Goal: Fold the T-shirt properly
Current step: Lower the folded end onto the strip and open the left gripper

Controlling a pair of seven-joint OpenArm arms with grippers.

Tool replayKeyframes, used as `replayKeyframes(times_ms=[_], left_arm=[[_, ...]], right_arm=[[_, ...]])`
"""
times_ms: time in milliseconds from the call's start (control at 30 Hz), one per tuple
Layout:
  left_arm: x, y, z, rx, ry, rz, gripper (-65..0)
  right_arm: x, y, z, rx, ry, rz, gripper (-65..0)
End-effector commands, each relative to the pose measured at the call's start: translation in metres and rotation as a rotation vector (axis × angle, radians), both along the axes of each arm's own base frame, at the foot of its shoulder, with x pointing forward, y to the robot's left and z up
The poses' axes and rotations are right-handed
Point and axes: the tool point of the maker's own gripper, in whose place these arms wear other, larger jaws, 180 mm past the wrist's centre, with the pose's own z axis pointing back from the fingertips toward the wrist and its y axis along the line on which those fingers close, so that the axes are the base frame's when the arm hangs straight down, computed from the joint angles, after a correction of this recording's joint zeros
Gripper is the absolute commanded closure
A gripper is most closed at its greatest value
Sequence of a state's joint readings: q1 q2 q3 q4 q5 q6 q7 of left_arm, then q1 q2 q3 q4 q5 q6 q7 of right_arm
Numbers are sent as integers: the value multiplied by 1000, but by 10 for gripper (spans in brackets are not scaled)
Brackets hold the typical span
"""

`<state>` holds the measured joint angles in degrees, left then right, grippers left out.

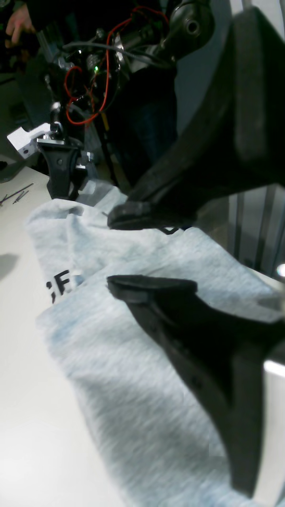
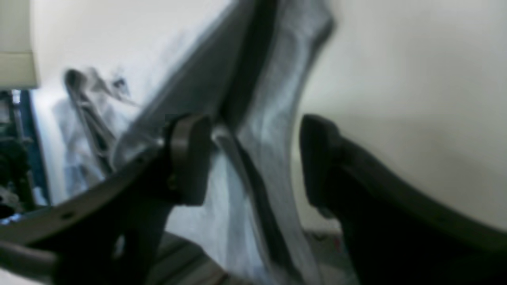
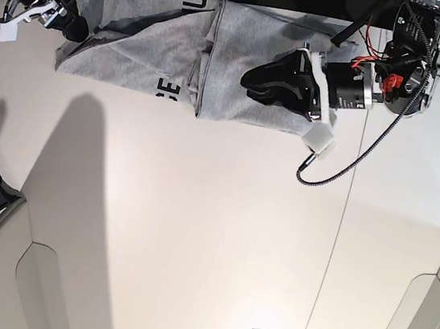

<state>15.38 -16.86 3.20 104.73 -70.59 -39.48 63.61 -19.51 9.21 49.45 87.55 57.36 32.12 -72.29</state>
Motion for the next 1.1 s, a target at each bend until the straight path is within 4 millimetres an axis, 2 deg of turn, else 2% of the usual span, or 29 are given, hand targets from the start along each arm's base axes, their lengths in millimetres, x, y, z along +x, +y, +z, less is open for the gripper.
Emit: replayKeyframes(times_ms=[0, 333, 667, 900, 967, 1067], left_arm=[[5, -1, 12, -33, -35, 2, -227], [5, -1, 12, -32, -36, 2, -227], [5, -1, 12, -31, -36, 2, -227], [5, -1, 12, -29, -36, 2, -227], [5, -1, 12, -29, -36, 2, -227], [5, -1, 12, -29, -36, 2, -227]], right_arm=[[-5, -2, -2, -12, 31, 16, -360], [-5, 3, -4, -4, 34, 31, -360], [-2, 36, -11, 36, 54, 140, -360], [2, 40, -10, 42, 46, 151, -350], [3, 40, -10, 42, 44, 151, -281], [5, 41, -9, 42, 42, 159, -58]])
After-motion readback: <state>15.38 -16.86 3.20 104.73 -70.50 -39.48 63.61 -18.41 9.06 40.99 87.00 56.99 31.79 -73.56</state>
